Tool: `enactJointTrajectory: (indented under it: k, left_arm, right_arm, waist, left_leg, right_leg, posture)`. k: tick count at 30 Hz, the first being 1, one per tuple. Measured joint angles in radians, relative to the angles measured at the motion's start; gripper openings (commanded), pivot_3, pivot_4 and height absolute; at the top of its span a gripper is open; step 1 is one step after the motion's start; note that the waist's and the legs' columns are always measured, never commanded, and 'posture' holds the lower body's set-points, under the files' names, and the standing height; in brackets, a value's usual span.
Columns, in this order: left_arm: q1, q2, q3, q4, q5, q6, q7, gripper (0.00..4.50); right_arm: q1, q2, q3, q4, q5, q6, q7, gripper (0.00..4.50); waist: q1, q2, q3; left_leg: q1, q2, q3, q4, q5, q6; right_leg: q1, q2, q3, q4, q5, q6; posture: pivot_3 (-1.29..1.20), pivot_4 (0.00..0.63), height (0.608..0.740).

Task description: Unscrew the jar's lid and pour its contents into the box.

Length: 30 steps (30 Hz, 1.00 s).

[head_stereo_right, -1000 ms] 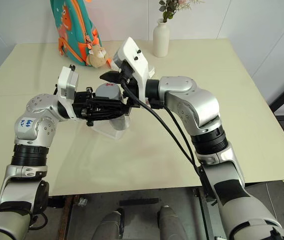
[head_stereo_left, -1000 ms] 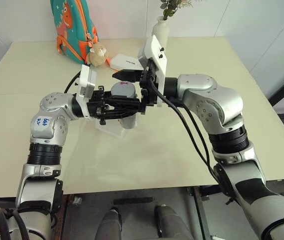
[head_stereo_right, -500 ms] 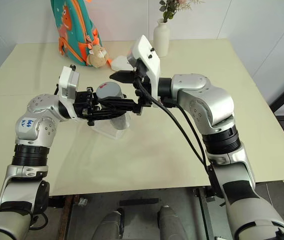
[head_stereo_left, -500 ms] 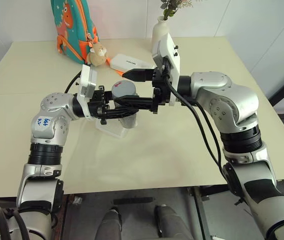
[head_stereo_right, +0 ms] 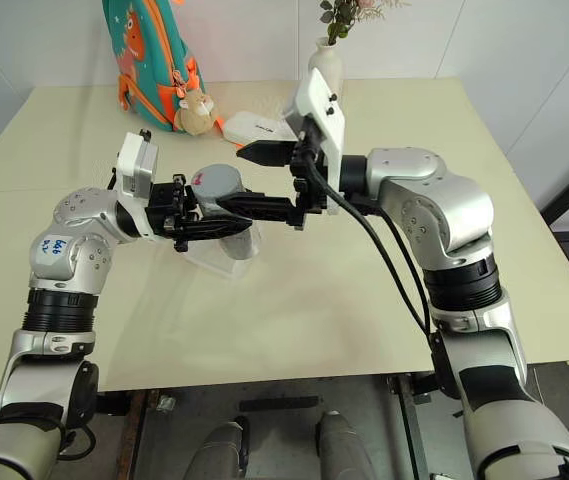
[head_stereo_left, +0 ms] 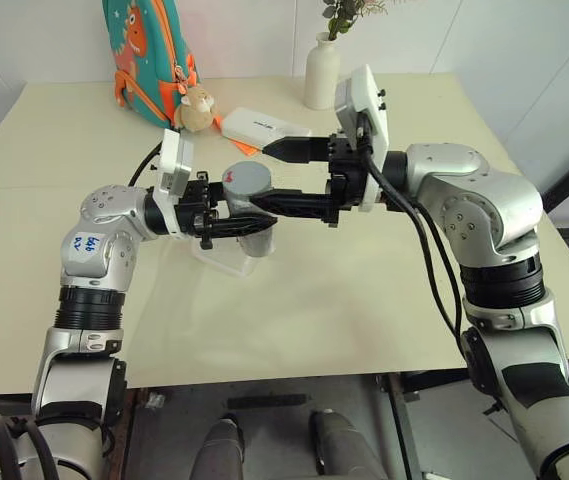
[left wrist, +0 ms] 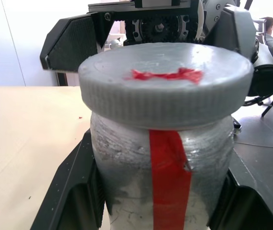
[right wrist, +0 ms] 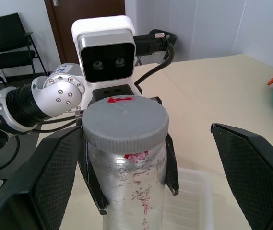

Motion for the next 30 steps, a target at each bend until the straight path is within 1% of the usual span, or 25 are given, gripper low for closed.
enactJointTrajectory:
  k: [12, 18, 30]
  left_arm:
    - [0.000, 0.000, 0.000, -0.002, 0.000, 0.002, -0.013, 2.13]
    - [0.000, 0.000, 0.000, -0.004, 0.000, 0.004, -0.013, 2.13]
    - [0.000, 0.000, 0.000, -0.005, 0.000, 0.004, -0.012, 2.13]
  right_arm:
    - [-0.023, 0.039, -0.001, -0.007, 0.035, 0.045, 0.010, 4.47]
    - [-0.053, 0.049, 0.009, 0.020, 0.031, 0.060, 0.017, 4.47]
    - [-0.057, 0.062, 0.043, 0.044, 0.001, 0.063, 0.019, 4.47]
  waist:
    - [0.001, 0.000, 0.000]
    - [0.000, 0.000, 0.000]
    - [0.001, 0.000, 0.000]
  left_leg:
    - [0.000, 0.000, 0.000, 0.000, 0.000, 0.000]
    - [0.000, 0.000, 0.000, 0.000, 0.000, 0.000]
    - [0.000, 0.000, 0.000, 0.000, 0.000, 0.000]
  right_leg:
    - [0.000, 0.000, 0.000, 0.000, 0.000, 0.000]
    - [0.000, 0.000, 0.000, 0.000, 0.000, 0.000]
    - [0.000, 0.000, 0.000, 0.000, 0.000, 0.000]
  posture:
    - [0.00, 0.150, 0.740]
    - [0.00, 0.150, 0.740]
    - [0.00, 0.150, 0.740]
